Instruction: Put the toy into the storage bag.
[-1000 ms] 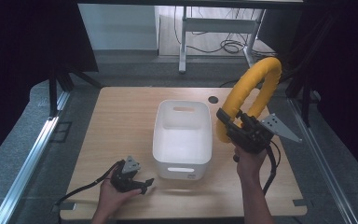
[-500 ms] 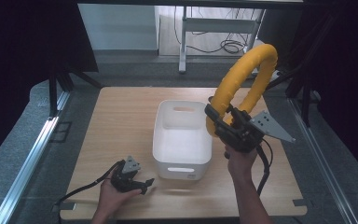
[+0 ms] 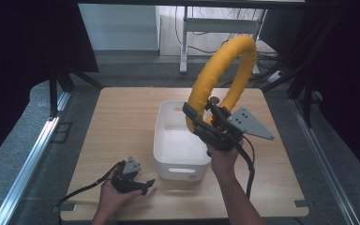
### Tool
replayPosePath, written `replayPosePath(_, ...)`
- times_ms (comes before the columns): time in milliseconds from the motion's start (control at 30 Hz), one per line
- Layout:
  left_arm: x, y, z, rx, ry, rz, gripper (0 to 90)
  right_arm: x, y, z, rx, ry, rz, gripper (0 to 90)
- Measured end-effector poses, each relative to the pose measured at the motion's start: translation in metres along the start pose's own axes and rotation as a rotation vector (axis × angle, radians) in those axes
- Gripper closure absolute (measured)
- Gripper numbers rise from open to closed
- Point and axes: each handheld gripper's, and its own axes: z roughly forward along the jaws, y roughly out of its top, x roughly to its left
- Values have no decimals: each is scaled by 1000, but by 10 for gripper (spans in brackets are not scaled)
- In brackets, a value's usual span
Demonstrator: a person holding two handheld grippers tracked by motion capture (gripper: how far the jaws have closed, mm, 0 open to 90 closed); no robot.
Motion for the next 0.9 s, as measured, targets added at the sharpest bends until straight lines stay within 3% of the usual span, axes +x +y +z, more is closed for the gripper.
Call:
replayPosePath(700, 0, 0, 0, 4, -2, 3, 168, 27, -20, 23, 40, 74, 24, 493)
replayPosePath(800, 0, 0, 1, 6, -2, 4, 168, 30, -23, 26, 39, 67, 27, 492)
replayPosePath(833, 0, 0, 1, 6, -3, 5, 168, 30, -24, 26, 47, 75, 24, 493)
replayPosePath(867, 0, 0, 1, 7, -3, 5, 168, 29, -25, 26, 70, 115, 20, 493)
replayPosePath(900, 0, 0, 1, 7, -3, 5, 168, 30, -26, 26, 71, 115, 21, 493)
